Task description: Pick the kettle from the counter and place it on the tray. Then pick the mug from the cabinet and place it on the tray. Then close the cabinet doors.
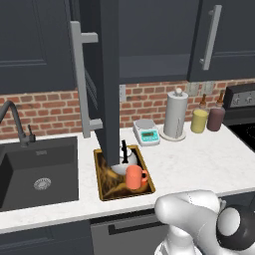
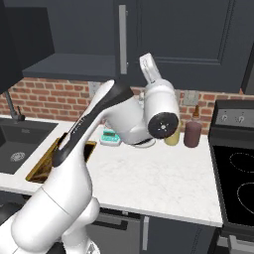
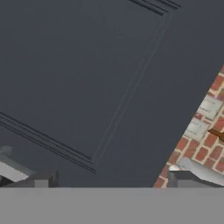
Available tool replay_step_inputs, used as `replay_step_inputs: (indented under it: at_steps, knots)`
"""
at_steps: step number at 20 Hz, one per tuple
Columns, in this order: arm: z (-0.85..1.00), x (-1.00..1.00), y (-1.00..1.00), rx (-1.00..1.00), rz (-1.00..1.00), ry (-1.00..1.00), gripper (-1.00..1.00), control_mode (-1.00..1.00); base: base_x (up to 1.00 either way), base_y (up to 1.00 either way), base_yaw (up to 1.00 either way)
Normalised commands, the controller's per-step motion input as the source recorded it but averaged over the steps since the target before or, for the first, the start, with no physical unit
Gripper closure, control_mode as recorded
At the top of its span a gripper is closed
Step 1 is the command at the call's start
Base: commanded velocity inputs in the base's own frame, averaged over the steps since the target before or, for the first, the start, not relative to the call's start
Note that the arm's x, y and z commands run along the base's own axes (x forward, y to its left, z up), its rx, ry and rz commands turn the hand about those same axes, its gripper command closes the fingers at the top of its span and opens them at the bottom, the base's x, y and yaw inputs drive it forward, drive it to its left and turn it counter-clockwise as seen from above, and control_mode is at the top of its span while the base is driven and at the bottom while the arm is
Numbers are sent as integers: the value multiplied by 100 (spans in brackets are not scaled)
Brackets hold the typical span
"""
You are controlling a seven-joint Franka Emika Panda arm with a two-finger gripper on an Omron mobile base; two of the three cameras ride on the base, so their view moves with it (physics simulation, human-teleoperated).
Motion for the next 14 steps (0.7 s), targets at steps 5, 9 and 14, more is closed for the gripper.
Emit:
replay_step_inputs:
  at_steps: [5,9,14]
  knots:
    - [-8,-12,24,-16,0,8,100,-100,0,0,0]
    - [-2,-18,36,-17,3,8,100,-100,0,0,0]
    - [0,-43,34,-23,10,12,100,-100,0,0,0]
